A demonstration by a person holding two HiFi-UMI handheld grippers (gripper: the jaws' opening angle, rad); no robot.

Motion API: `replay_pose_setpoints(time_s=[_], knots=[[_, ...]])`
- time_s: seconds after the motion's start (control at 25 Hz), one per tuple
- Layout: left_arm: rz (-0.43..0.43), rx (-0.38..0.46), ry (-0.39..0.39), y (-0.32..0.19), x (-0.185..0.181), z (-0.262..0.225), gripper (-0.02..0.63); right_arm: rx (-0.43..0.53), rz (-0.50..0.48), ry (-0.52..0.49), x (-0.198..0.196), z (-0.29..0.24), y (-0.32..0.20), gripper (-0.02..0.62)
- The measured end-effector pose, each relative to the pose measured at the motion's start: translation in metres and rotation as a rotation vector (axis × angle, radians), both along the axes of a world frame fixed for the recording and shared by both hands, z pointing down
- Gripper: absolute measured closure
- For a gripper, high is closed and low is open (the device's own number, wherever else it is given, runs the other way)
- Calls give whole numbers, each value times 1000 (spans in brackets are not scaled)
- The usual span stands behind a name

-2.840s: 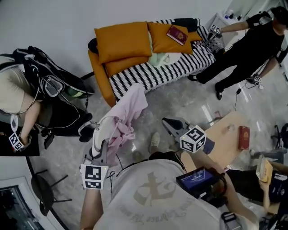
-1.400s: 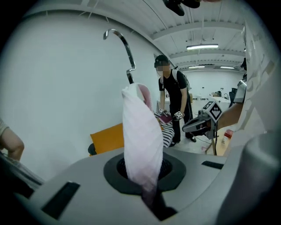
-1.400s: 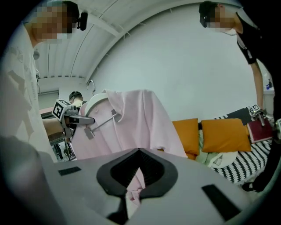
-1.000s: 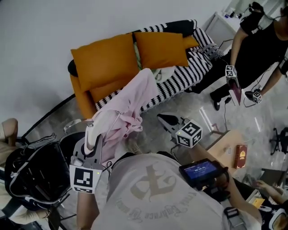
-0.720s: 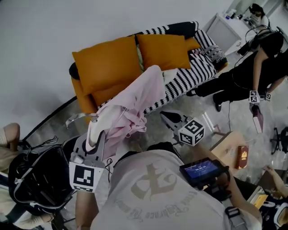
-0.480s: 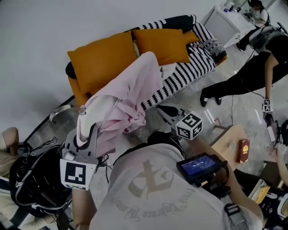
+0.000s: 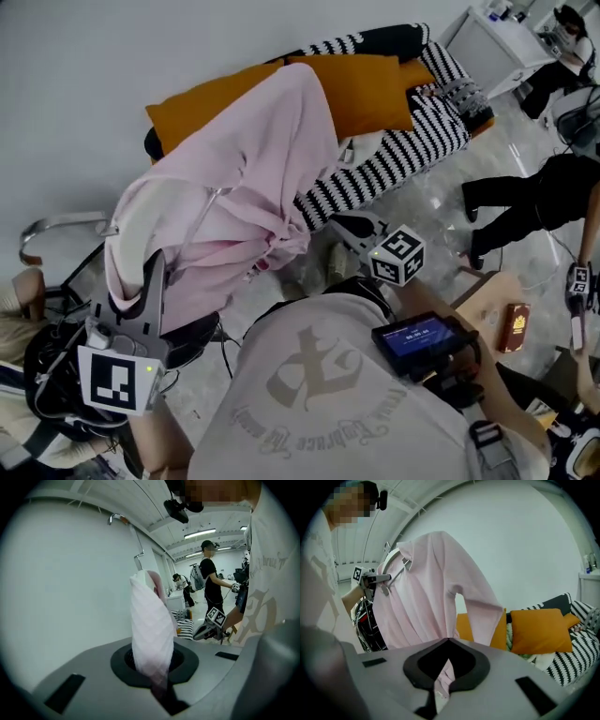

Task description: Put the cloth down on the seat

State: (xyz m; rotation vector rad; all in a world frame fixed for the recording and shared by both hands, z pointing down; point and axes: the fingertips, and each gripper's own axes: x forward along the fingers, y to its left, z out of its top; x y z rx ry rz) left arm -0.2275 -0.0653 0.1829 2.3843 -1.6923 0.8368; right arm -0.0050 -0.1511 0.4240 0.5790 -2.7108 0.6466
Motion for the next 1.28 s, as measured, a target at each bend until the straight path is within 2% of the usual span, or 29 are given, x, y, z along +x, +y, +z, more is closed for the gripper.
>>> replay_pose_setpoints(time_s=[0.12, 0.32, 0.52, 0.76, 0.92, 1.28], knots=[[23, 34, -43, -20, -15, -24, 586, -6, -16, -18, -12, 4, -17, 580], [31, 110, -122, -37, 12, -64, 583, -17, -49, -64, 9, 15, -29, 580], [50, 121, -159, -90, 10, -74, 583, -58, -42, -54, 15, 27, -72, 580], [129, 52, -255, -148, 3, -24, 583, -84, -49, -51, 4, 25, -105, 580], [115, 10, -242, -158, 9, 15, 583, -90, -44, -53, 6, 26, -107, 580], [99, -54, -263, -153, 58, 80, 581, -86, -67, -74, 46, 29, -109, 580]])
